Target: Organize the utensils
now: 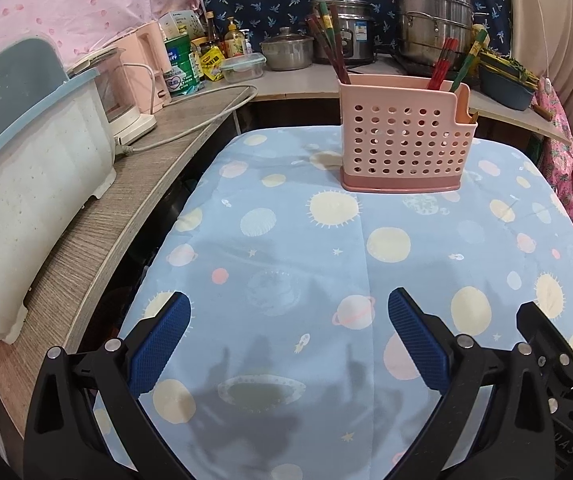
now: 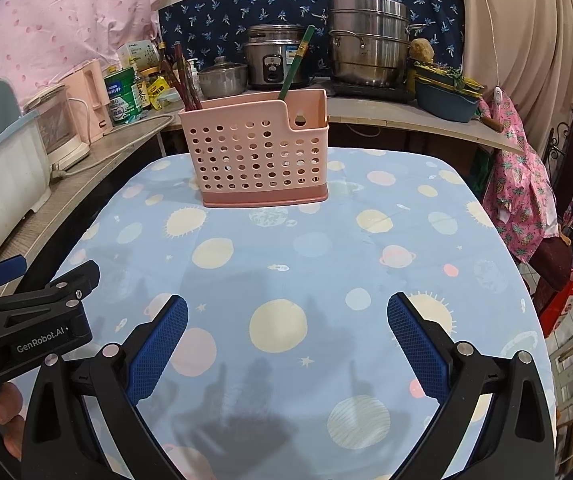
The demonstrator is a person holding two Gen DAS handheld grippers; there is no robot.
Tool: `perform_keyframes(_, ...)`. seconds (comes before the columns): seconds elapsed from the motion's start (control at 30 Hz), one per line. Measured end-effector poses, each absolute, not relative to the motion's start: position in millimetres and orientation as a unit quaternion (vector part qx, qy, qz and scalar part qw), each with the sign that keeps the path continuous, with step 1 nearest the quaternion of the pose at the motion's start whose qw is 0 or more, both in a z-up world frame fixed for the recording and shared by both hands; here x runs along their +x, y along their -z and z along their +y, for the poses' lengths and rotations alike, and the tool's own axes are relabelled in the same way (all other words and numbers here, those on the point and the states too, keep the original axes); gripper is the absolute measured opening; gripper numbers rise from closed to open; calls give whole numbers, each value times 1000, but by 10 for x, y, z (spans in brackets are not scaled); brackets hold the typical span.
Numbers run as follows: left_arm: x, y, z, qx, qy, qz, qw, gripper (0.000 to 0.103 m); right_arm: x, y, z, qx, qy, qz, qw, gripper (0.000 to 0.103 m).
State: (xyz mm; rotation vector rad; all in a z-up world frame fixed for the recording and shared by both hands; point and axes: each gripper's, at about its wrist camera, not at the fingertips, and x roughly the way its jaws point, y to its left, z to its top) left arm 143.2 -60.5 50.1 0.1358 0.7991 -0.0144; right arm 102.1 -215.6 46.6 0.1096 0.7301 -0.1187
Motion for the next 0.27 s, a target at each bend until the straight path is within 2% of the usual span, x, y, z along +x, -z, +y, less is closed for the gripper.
perform_keyframes(0.27,1439,-519,-606,61,11,387,920,95,1030,-506,-2176,55,62,352,932,96)
